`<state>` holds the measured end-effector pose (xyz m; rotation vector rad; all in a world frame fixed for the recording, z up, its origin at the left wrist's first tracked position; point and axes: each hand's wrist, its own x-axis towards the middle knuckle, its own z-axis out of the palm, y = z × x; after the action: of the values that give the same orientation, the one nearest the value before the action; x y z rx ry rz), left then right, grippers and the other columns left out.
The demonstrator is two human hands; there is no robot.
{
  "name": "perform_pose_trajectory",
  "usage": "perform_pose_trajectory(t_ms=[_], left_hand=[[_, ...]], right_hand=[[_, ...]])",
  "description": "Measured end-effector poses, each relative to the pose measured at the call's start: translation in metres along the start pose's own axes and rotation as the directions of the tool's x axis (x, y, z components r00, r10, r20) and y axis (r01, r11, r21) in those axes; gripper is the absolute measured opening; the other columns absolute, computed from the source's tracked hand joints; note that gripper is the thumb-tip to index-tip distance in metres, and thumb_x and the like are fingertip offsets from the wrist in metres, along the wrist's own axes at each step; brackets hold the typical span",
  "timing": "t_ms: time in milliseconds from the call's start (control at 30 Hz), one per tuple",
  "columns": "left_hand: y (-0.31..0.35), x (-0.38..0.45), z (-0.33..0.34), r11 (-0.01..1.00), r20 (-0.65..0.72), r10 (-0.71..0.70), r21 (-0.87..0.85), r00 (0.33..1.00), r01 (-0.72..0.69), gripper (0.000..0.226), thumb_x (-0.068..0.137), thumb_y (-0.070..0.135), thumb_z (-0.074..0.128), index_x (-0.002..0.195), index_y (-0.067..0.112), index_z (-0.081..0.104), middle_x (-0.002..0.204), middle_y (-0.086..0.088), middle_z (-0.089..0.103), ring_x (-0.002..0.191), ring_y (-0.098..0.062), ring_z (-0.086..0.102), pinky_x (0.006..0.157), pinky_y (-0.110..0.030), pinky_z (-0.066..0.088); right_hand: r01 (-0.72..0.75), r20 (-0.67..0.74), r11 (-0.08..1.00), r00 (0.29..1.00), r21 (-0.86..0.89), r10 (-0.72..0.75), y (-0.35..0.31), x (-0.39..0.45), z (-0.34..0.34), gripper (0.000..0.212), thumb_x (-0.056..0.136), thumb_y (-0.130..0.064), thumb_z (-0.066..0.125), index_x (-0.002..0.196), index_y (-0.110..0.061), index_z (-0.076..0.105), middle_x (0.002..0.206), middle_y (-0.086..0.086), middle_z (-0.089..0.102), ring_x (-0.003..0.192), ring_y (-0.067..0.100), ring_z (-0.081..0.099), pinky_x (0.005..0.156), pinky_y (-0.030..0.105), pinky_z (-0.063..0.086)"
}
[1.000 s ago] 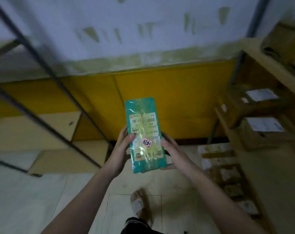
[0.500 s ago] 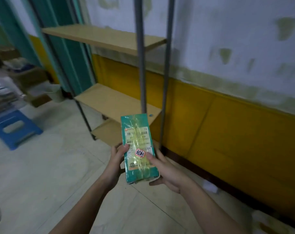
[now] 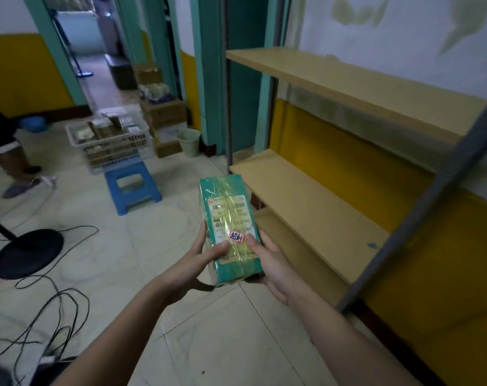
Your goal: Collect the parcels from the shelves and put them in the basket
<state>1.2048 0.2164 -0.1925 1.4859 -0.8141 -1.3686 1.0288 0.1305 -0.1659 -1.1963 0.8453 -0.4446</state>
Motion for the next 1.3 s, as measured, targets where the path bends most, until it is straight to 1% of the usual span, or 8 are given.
perform_pose_trajectory(t_ms=[133, 333, 567, 700, 833, 1033, 1133, 1300], left_hand=[[0.026, 0.068, -0.044, 0.998, -0.037, -0.015, -0.055, 0.999, 0.013, 0.102, 0.073, 0.049, 0.081, 0.146, 0.066, 0.013, 0.151, 0.010, 0.039, 0.129, -0.029, 0.050, 0.081, -0.060, 0.058], [0.074, 0.157, -0.117, 0.990, -0.196, -0.007, -0.139, 0.981, -0.021, 0.087, 0.085, 0.035, 0.076, 0.148, 0.061, 0.022, 0.152, 0.009, 0.042, 0.128, -0.026, 0.054, 0.081, -0.059, 0.059], [0.107, 0.217, -0.224, 0.974, -0.401, 0.009, -0.206, 0.916, -0.100, 0.081, 0.086, 0.035, 0.076, 0.147, 0.057, 0.028, 0.148, 0.009, 0.048, 0.124, -0.025, 0.059, 0.079, -0.056, 0.060], [0.112, 0.253, -0.304, 0.965, -0.462, 0.008, -0.230, 0.887, -0.129, 0.076, 0.087, 0.034, 0.074, 0.147, 0.055, 0.032, 0.146, 0.010, 0.050, 0.123, -0.024, 0.059, 0.078, -0.056, 0.060], [0.116, 0.293, -0.393, 0.955, -0.460, -0.001, -0.263, 0.888, -0.135, 0.076, 0.088, 0.032, 0.072, 0.147, 0.054, 0.031, 0.144, 0.009, 0.051, 0.121, -0.024, 0.061, 0.076, -0.054, 0.061], [0.122, 0.337, -0.518, 0.947, -0.400, -0.137, -0.321, 0.906, 0.001, 0.074, 0.091, 0.029, 0.070, 0.148, 0.053, 0.029, 0.137, 0.006, 0.056, 0.118, -0.025, 0.062, 0.077, -0.056, 0.060], [0.129, 0.362, -0.574, 0.958, -0.380, -0.204, -0.266, 0.902, 0.105, 0.067, 0.095, 0.026, 0.064, 0.145, 0.053, 0.028, 0.133, 0.003, 0.057, 0.116, -0.025, 0.061, 0.079, -0.054, 0.061], [0.135, 0.411, -0.658, 0.968, -0.407, -0.243, -0.163, 0.880, 0.192, 0.062, 0.100, 0.023, 0.057, 0.143, 0.056, 0.027, 0.121, 0.002, 0.065, 0.107, -0.027, 0.065, 0.085, -0.047, 0.058]], right_hand=[[0.013, 0.032, 0.999, 0.999, -0.045, -0.012, -0.017, 0.099, 0.003, 0.035, 0.102, -0.039, 0.051, 0.136, -0.047, 0.051, 0.116, -0.009, 0.072, 0.102, 0.022, 0.072, 0.092, 0.057, 0.055], [0.013, 0.141, 0.990, 0.990, -0.140, 0.007, -0.058, 0.252, 0.024, 0.035, 0.100, -0.049, 0.048, 0.134, -0.057, 0.045, 0.119, -0.012, 0.070, 0.103, 0.021, 0.071, 0.092, 0.057, 0.055], [0.022, 0.297, 0.977, 0.954, -0.210, 0.043, -0.108, 0.387, 0.097, 0.037, 0.104, -0.045, 0.042, 0.141, -0.050, 0.037, 0.123, -0.012, 0.066, 0.103, 0.017, 0.070, 0.083, 0.040, 0.059], [0.026, 0.336, 0.971, 0.940, -0.239, 0.058, -0.118, 0.469, 0.154, 0.039, 0.104, -0.045, 0.042, 0.142, -0.050, 0.036, 0.125, -0.012, 0.065, 0.105, 0.018, 0.070, 0.089, 0.047, 0.058], [0.004, 0.316, 0.955, 0.944, -0.297, 0.094, -0.125, 0.549, 0.215, 0.037, 0.104, -0.047, 0.041, 0.140, -0.050, 0.037, 0.125, -0.011, 0.065, 0.104, 0.018, 0.069, 0.087, 0.045, 0.059], [-0.137, 0.301, 0.905, 0.914, -0.403, 0.273, -0.139, 0.651, 0.295, 0.036, 0.104, -0.045, 0.040, 0.140, -0.042, 0.034, 0.126, -0.006, 0.063, 0.104, 0.020, 0.068, 0.084, 0.045, 0.060], [-0.219, 0.276, 0.868, 0.889, -0.446, 0.366, -0.146, 0.699, 0.320, 0.043, 0.101, -0.045, 0.050, 0.139, -0.038, 0.031, 0.125, -0.002, 0.062, 0.104, 0.019, 0.066, 0.076, 0.047, 0.062], [-0.267, 0.249, 0.831, 0.870, -0.488, 0.426, -0.153, 0.793, 0.353, 0.040, 0.098, -0.041, 0.056, 0.132, -0.027, 0.039, 0.121, -0.001, 0.063, 0.102, 0.021, 0.066, 0.081, 0.051, 0.061]])
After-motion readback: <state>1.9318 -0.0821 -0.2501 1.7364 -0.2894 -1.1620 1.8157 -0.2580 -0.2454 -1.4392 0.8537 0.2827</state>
